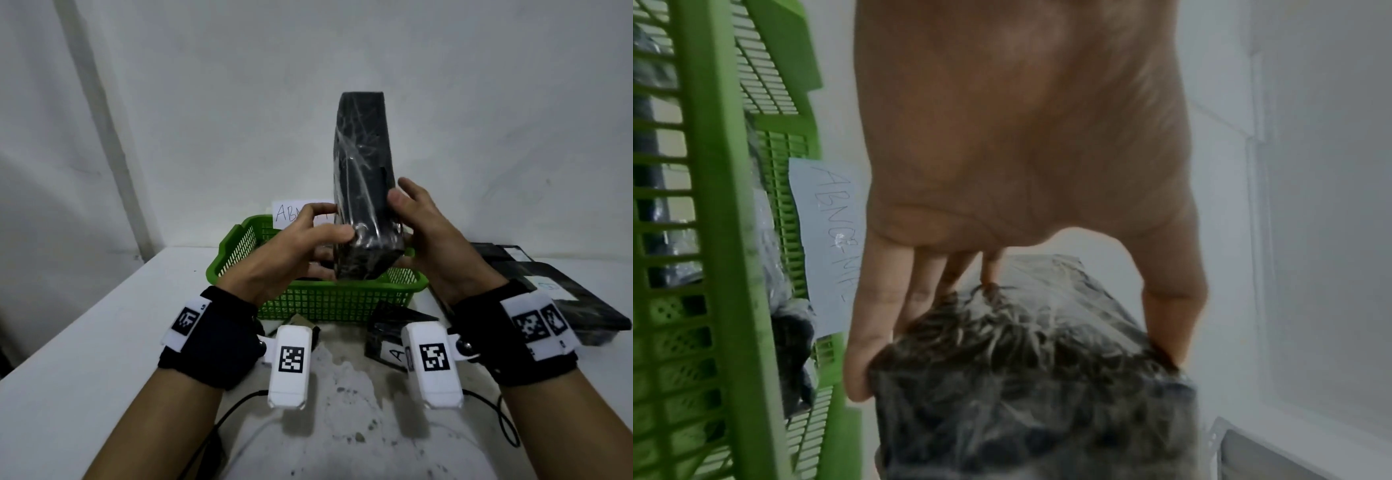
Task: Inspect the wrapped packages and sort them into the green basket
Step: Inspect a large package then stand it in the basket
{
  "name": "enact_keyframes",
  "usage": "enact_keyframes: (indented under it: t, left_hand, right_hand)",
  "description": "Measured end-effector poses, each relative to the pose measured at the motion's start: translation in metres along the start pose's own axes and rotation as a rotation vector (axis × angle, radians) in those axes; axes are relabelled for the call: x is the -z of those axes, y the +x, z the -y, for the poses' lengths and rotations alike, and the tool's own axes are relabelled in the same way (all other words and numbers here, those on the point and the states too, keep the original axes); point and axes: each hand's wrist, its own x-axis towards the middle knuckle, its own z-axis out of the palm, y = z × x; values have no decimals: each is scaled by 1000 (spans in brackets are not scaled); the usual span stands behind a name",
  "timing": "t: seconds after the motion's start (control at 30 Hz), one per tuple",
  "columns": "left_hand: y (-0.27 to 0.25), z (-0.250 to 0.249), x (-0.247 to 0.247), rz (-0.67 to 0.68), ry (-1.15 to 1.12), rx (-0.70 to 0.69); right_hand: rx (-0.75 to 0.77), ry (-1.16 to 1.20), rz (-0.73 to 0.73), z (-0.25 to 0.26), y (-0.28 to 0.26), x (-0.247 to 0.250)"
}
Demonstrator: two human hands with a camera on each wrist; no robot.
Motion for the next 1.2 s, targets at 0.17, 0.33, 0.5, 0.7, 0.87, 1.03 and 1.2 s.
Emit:
enact_keyframes:
  t: [0.17,0.33,0.5,0.7,0.87,1.03,1.2]
  left_hand:
    - [-3,1,-6,108,128,-33]
    - [1,4,-13,21,179,-101]
    - [1,7,-7,-69,105,-270]
    - [-2,10,13,-53,314,-344]
    - [0,9,8,-150,648,-345]
    - [-5,-7,2,-138,351,-254]
    - [-6,-13,-2,-152,190,-180]
  right_hand:
    - [4,111,-72,-1,1,3]
    - [32,115,-125,-2,-1,2]
    - [72,62,-37,6,-5,3]
    - [-1,351,42,36,-20,15]
    - [44,367,-40,29,-18,-4]
    - [102,384,-11,26,-19,-9]
    - [179,106,246,20,-16,-7]
